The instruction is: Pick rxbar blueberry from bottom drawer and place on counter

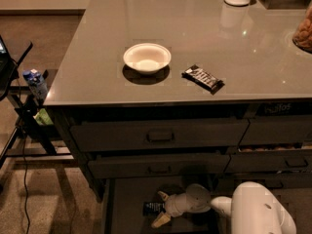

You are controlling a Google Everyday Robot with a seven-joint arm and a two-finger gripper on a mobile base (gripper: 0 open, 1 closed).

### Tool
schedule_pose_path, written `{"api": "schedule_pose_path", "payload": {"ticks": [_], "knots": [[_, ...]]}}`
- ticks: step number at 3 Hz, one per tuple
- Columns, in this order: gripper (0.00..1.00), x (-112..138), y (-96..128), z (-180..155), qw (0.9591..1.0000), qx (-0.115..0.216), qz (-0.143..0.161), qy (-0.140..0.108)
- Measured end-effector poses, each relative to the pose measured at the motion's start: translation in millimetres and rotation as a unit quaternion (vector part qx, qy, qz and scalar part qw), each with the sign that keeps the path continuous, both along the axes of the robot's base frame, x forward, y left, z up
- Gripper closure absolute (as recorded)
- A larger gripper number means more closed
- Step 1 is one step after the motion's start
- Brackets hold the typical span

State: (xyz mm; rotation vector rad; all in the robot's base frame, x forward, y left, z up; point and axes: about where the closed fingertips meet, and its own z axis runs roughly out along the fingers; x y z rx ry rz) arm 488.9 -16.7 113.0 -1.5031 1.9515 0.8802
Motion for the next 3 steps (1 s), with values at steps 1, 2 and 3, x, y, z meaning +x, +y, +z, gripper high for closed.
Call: {"api": "schedule_pose_path", "payload": {"ticks": [1,2,3], "knots": [[0.42,0.0,0.0,0.0,1.0000,0.000,0.000,0.000],[0.66,0.0,0.1,0.0,1.0000,0.000,0.000,0.000],[0.89,-0.1,0.1,0.0,1.0000,0.000,0.000,0.000]]}}
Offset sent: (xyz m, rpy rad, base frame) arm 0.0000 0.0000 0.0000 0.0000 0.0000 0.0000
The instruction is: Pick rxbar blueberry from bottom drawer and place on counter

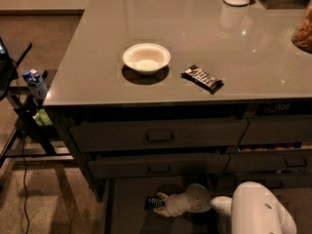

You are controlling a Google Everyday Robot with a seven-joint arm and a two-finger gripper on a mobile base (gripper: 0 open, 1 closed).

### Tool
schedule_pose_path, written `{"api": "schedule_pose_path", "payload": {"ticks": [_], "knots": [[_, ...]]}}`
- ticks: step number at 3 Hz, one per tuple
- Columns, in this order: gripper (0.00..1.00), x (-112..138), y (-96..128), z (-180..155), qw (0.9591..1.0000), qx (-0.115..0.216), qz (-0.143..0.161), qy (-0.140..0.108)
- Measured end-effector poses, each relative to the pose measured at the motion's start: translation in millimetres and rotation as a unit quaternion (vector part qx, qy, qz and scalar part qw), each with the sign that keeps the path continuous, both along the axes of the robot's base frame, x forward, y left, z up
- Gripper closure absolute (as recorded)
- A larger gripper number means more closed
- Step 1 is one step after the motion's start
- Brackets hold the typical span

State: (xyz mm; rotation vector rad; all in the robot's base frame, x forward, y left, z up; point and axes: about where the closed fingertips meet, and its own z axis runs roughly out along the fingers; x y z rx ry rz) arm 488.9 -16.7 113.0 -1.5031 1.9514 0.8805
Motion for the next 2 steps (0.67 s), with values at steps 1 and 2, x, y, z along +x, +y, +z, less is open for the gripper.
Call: {"api": "schedule_pose_path", "payload": {"ticks": [1,2], "knots": [[1.00,0.0,0.0,0.0,1.0000,0.000,0.000,0.000],[1.00,0.0,0.0,0.4,1.0000,0.000,0.000,0.000]]}}
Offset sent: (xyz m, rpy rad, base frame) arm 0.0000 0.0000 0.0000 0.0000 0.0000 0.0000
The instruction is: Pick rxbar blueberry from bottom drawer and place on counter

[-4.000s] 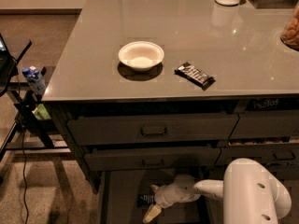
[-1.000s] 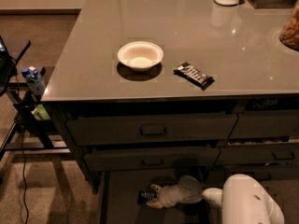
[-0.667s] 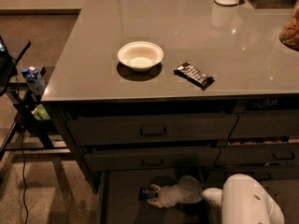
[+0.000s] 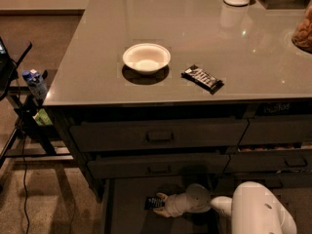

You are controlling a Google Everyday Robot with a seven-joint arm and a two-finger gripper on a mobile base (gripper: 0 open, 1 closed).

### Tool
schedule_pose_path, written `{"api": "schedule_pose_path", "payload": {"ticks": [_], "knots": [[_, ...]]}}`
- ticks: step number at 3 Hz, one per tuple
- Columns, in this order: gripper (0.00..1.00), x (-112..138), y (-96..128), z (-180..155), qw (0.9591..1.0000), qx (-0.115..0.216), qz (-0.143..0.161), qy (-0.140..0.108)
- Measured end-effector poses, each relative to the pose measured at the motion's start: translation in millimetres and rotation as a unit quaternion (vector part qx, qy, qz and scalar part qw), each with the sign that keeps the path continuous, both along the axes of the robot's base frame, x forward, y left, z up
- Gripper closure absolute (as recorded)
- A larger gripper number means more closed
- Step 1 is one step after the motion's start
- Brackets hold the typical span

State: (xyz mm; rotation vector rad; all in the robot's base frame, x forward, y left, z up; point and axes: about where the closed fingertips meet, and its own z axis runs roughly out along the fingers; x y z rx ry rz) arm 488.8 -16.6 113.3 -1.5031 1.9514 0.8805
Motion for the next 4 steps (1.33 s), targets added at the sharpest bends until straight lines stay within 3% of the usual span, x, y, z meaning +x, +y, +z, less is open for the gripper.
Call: {"api": "schedule_pose_path", "payload": {"ticks": [1,4], "knots": [[1.00,1.3,0.0,4.9,1.0000,0.000,0.000,0.000],[1.00,24.8,25.4,40.2,0.9988,0.005,-0.043,-0.024]]}}
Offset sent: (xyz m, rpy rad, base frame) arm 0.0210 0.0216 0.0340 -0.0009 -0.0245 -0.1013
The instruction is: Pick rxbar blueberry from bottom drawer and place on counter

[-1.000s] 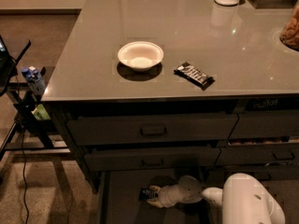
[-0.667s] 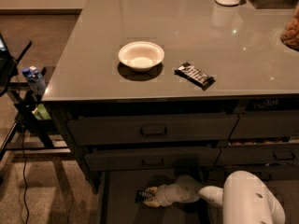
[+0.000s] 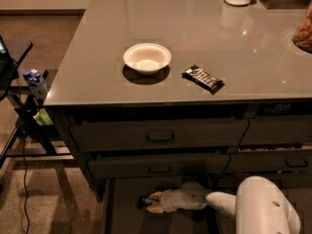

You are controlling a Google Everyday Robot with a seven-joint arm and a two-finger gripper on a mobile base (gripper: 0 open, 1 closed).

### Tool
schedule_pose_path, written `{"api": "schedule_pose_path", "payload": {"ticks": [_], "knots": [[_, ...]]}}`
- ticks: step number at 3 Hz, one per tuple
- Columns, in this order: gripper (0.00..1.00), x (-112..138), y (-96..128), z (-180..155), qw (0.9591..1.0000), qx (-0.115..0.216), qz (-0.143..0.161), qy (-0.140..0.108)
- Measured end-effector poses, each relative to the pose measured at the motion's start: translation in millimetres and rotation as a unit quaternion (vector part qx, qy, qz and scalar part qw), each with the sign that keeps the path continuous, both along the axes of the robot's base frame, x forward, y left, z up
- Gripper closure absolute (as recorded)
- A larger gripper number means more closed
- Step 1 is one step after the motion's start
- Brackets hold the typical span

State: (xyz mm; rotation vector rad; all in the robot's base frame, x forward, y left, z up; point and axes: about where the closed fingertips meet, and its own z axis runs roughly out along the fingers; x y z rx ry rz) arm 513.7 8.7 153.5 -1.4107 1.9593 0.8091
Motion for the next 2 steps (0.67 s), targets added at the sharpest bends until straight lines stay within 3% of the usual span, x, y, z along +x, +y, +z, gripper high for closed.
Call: {"api": "schedule_pose_path", "payload": {"ticks": [1,2], "knots": [[1.00,10.7,-7.6,34.1,0.9996,-0.007,-0.016,-0.024],[1.00,9.5,-13.3,79.2,0.9990,-0.024,-0.019,-0.032]]}}
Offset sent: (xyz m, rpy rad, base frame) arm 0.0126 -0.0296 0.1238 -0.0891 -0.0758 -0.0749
